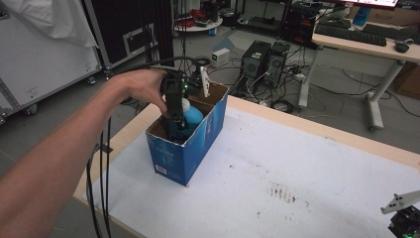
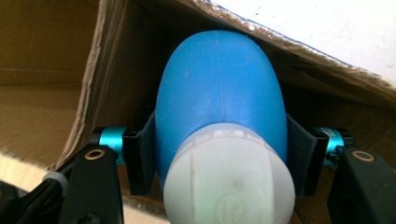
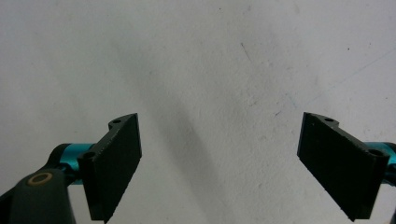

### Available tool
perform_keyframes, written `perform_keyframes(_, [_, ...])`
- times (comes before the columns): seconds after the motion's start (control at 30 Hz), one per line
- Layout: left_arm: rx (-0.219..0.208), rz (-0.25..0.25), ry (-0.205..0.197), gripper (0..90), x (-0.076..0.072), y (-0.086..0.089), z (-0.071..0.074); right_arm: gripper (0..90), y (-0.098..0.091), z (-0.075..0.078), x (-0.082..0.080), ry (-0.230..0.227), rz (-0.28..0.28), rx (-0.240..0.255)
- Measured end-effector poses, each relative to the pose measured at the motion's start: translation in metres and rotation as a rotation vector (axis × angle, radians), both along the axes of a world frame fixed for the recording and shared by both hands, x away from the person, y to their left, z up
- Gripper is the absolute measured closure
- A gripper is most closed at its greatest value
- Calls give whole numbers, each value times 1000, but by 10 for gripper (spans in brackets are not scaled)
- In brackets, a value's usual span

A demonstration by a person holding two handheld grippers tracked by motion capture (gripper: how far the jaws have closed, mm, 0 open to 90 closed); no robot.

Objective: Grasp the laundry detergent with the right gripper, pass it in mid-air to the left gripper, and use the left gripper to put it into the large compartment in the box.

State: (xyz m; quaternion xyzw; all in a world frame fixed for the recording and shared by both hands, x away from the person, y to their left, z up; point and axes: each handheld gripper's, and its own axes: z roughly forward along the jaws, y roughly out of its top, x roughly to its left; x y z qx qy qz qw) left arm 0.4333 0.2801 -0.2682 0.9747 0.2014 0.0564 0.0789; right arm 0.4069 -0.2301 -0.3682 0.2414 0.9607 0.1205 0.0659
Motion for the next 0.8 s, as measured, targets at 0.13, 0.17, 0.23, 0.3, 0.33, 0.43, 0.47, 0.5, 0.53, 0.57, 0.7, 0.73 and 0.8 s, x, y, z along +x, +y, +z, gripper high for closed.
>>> perform_keyframes(0.13, [-9,7,1,380,0,1,-6,129,0,0,0,0,2,0])
perform_keyframes(0.17, [-7,6,1,380,0,1,-6,129,0,0,-1,1,-6,-3])
perform_keyframes(0.23, [-2,3,1,379,1,0,-7,129,-1,0,-1,0,-6,-3])
perform_keyframes(0.3, [-8,11,1,379,0,0,-7,130,-1,-1,-1,-1,-7,-6])
perform_keyframes(0.33, [-5,9,2,379,1,0,-7,129,-1,-1,-1,-1,-10,-4])
perform_keyframes(0.43, [0,4,1,378,0,0,-7,129,0,-2,-2,2,-9,-5])
perform_keyframes(0.47, [1,6,0,377,0,0,-7,129,0,-3,-2,3,-11,-4])
perform_keyframes(0.5, [1,6,0,377,0,0,-7,129,0,-3,-2,3,-11,-4])
perform_keyframes(0.53, [13,8,3,377,0,-2,-7,129,1,-3,-2,3,-6,-6])
perform_keyframes(0.57, [13,8,3,377,0,-2,-7,129,1,-3,-2,3,-6,-6])
perform_keyframes(0.7, [17,13,8,376,1,-3,-7,130,3,-3,-2,0,-1,-3])
perform_keyframes(0.73, [19,15,8,376,1,-3,-7,129,3,-2,-3,-1,-2,-2])
perform_keyframes(0.8, [19,17,9,375,1,-3,-7,130,3,-3,-3,-3,-2,-2])
